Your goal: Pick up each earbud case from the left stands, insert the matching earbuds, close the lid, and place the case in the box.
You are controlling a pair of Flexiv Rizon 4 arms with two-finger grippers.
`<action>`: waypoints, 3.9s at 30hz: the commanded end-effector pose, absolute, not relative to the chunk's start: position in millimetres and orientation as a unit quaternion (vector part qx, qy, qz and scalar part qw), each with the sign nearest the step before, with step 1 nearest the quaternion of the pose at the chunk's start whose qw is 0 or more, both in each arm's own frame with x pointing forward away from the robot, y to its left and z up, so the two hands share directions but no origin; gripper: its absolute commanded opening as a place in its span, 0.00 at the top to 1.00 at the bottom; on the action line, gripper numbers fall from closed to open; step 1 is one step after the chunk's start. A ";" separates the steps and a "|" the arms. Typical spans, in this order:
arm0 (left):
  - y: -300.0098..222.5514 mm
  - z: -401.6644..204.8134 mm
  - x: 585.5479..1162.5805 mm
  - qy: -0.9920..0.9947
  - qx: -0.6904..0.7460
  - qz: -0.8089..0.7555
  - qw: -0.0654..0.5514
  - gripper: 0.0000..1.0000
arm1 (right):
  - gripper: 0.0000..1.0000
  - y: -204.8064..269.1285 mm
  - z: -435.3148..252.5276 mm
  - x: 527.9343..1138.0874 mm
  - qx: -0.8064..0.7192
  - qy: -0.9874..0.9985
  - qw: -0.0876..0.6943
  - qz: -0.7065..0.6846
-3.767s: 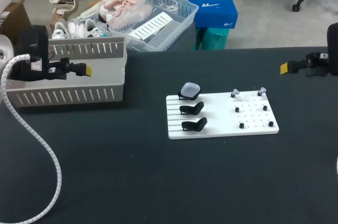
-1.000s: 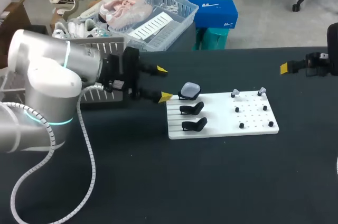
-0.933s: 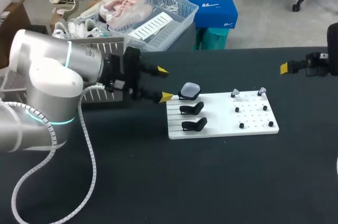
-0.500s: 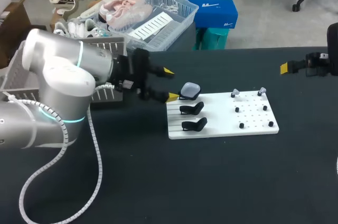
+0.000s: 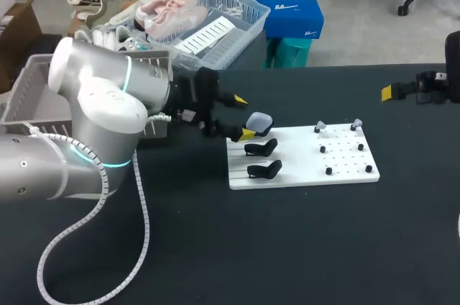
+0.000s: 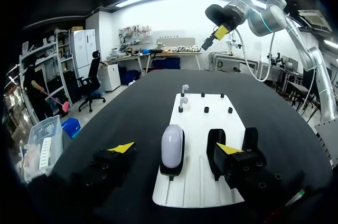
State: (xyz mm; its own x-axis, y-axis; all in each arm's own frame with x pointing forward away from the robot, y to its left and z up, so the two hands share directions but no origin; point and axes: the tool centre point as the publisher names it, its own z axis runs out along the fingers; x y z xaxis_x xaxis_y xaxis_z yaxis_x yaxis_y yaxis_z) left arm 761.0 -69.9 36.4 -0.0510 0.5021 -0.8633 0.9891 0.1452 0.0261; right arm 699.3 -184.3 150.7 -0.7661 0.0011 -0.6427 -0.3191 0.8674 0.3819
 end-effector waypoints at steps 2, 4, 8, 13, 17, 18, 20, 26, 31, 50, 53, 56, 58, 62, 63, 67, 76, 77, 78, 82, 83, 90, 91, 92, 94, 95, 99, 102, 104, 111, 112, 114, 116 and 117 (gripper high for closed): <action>-72.9 34.6 764.0 0.645 0.577 -0.318 0.387 0.00 | 0.00 -184.6 150.5 699.5 -0.088 0.908 0.331 0.242; -72.9 34.4 763.7 0.646 0.575 -0.319 0.388 0.02 | 0.00 -184.6 150.5 699.5 -0.088 0.908 0.331 0.242; -73.9 33.3 762.0 0.645 0.575 -0.322 0.388 0.11 | 0.00 -184.6 150.5 699.5 -0.088 0.908 0.331 0.242; -75.9 29.5 761.8 0.646 0.576 -0.324 0.382 0.17 | 0.00 -184.6 150.5 699.5 -0.088 0.908 0.331 0.242; -77.2 26.4 761.9 0.648 0.577 -0.324 0.377 0.24 | 0.00 -184.6 150.5 699.5 -0.088 0.908 0.331 0.242; -77.5 25.5 761.8 0.648 0.577 -0.324 0.377 0.26 | 0.00 -184.6 150.5 699.5 -0.088 0.908 0.331 0.242; -77.5 25.7 761.6 0.649 0.575 -0.327 0.376 0.39 | 0.00 -184.6 150.5 699.5 -0.088 0.908 0.331 0.242; -78.1 25.9 762.3 0.650 0.576 -0.325 0.374 0.42 | 0.00 -184.6 150.5 699.5 -0.088 0.908 0.331 0.242; -77.8 25.9 761.1 0.649 0.575 -0.322 0.380 0.44 | 0.00 -184.6 150.5 699.5 -0.088 0.908 0.331 0.242; -76.2 26.5 763.5 0.658 0.565 -0.322 0.379 0.00 | 0.00 -184.6 150.5 699.5 -0.088 0.908 0.331 0.242; -76.2 26.5 763.5 0.658 0.565 -0.322 0.379 0.00 | 0.00 -184.6 150.5 699.5 -0.088 0.908 0.331 0.242; -76.2 26.5 763.5 0.658 0.565 -0.322 0.379 0.00 | 0.00 -184.6 150.5 699.5 -0.088 0.908 0.331 0.242; -76.2 26.5 763.5 0.658 0.565 -0.322 0.379 0.00 | 0.00 -184.6 150.5 699.5 -0.088 0.908 0.331 0.242; -73.2 27.2 758.3 0.658 0.564 -0.321 0.382 0.00 | 0.00 -184.6 150.5 699.5 -0.088 0.908 0.331 0.242; -73.2 26.5 757.5 0.658 0.564 -0.321 0.382 0.00 | 0.00 -184.6 150.5 699.5 -0.088 0.908 0.331 0.242; -73.1 24.2 756.2 0.658 0.564 -0.322 0.380 0.00 | 0.00 -184.6 150.5 699.5 -0.088 0.908 0.331 0.242; -77.0 20.0 758.7 0.656 0.566 -0.323 0.382 0.00 | 0.00 -184.6 150.5 699.5 -0.088 0.908 0.331 0.242; -77.6 19.9 760.4 0.656 0.565 -0.323 0.382 0.00 | 0.00 -184.6 150.5 699.5 -0.088 0.908 0.331 0.242; -78.0 20.0 762.1 0.656 0.565 -0.322 0.382 0.00 | 0.00 -184.6 150.5 699.5 -0.088 0.908 0.331 0.242; -78.3 22.1 767.8 0.658 0.561 -0.323 0.385 0.17 | 0.00 -184.6 150.5 699.5 -0.088 0.908 0.331 0.242; -78.3 23.0 768.7 0.658 0.560 -0.323 0.385 0.18 | 0.00 -184.6 150.5 699.5 -0.088 0.908 0.331 0.242; -79.3 22.4 769.1 0.656 0.562 -0.326 0.382 0.15 | 0.00 -184.6 150.5 699.5 -0.088 0.908 0.331 0.242; -79.8 21.8 768.6 0.656 0.563 -0.326 0.382 0.15 | 0.00 -184.6 150.5 699.5 -0.088 0.908 0.331 0.242; -80.2 21.5 768.3 0.655 0.565 -0.327 0.380 0.17 | 0.00 -184.6 150.5 699.5 -0.088 0.908 0.331 0.242; -81.4 20.7 767.9 0.655 0.565 -0.328 0.379 0.19 | 0.00 -184.6 150.5 699.5 -0.088 0.908 0.331 0.242; -82.0 20.2 768.0 0.655 0.566 -0.328 0.378 0.24 | 0.00 -184.6 150.5 699.5 -0.088 0.908 0.331 0.242; -84.0 19.1 768.8 0.657 0.564 -0.330 0.376 0.33 | 0.00 -184.6 150.5 699.5 -0.088 0.908 0.331 0.242; -84.6 18.3 769.5 0.658 0.564 -0.329 0.374 0.36 | 0.00 -184.6 150.5 699.5 -0.088 0.908 0.331 0.242; -84.1 17.2 770.5 0.659 0.564 -0.328 0.373 0.36 | 0.00 -184.6 150.5 699.5 -0.088 0.908 0.331 0.242; -80.8 15.4 773.1 0.662 0.564 -0.324 0.372 0.34 | 0.00 -184.6 150.5 699.5 -0.088 0.908 0.331 0.242; -80.3 15.6 773.5 0.663 0.564 -0.325 0.372 0.35 | 0.00 -184.6 150.5 699.5 -0.088 0.908 0.331 0.242; -79.3 15.9 773.8 0.663 0.564 -0.324 0.372 0.34 | 0.00 -184.6 150.5 699.5 -0.088 0.908 0.331 0.242; -78.5 16.2 773.9 0.662 0.565 -0.323 0.372 0.35 | 0.00 -184.6 150.5 699.5 -0.088 0.908 0.331 0.242; -78.3 16.2 774.2 0.662 0.565 -0.323 0.372 0.35 | 0.00 -184.6 150.5 699.5 -0.088 0.908 0.331 0.242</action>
